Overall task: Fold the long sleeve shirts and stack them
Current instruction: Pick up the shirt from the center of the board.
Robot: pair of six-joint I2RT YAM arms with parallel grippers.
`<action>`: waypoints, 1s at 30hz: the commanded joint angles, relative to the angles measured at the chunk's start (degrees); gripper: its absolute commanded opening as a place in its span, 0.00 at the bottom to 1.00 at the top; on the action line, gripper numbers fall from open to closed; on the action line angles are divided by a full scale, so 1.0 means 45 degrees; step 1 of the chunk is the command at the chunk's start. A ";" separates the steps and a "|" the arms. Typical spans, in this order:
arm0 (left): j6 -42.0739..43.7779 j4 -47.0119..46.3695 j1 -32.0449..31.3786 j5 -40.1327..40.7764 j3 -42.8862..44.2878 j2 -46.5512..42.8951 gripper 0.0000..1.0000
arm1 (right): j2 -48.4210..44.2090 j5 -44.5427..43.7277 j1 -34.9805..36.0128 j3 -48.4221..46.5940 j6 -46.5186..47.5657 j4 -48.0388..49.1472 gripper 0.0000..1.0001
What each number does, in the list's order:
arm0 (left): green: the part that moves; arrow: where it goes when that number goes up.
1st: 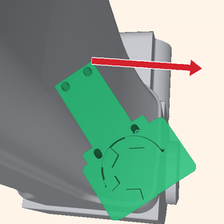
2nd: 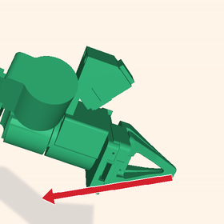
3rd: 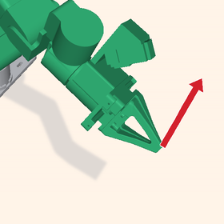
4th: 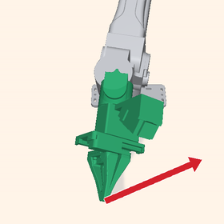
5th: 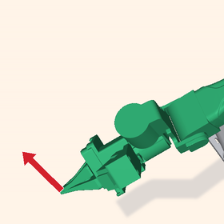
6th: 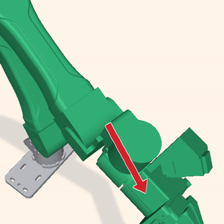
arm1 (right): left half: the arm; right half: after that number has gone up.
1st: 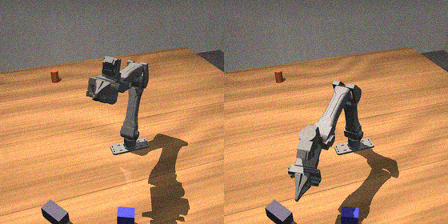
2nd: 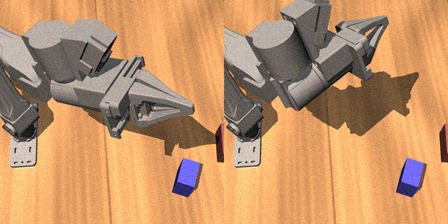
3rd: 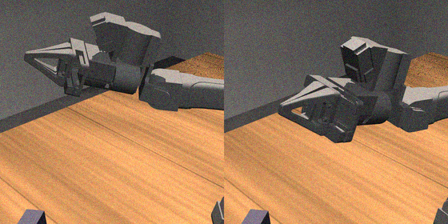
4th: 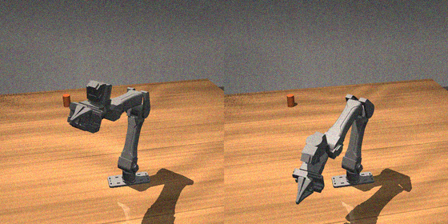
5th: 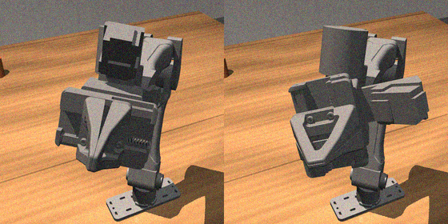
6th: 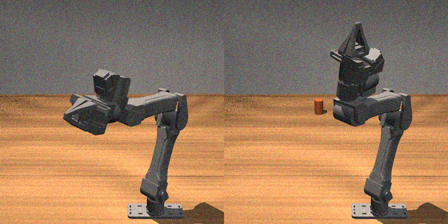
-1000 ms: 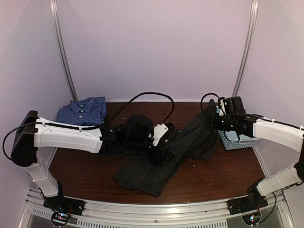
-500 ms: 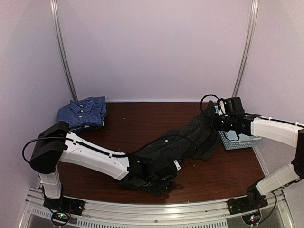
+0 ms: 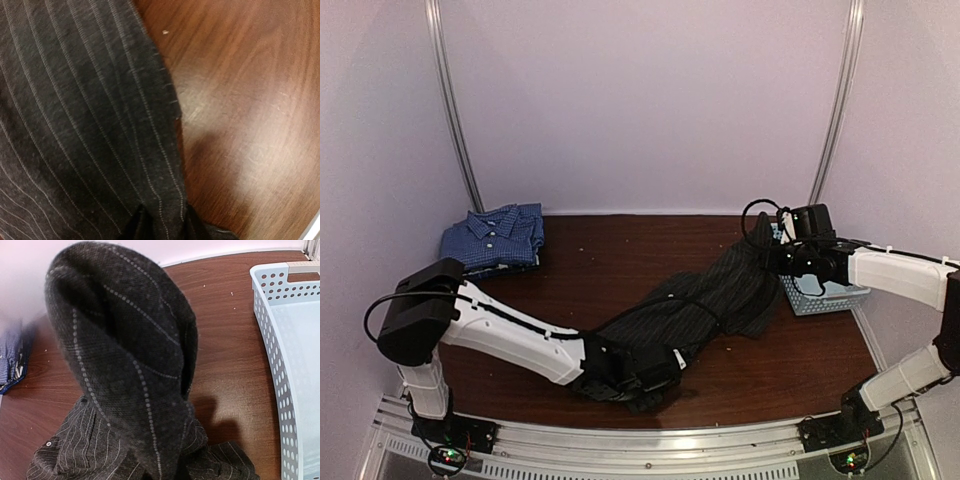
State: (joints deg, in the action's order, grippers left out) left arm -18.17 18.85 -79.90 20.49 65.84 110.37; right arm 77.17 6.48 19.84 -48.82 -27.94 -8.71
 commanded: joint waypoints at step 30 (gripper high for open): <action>0.2050 0.0832 0.6272 -0.6274 -0.1131 -0.6910 0.00 | -0.1891 0.3097 -0.0171 0.0135 0.2545 -0.1226 0.00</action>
State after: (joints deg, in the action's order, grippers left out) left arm -12.29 22.83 -51.16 -0.71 61.41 79.02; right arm 68.07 19.20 19.46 -48.77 -16.40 -14.46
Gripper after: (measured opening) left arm 0.026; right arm 0.007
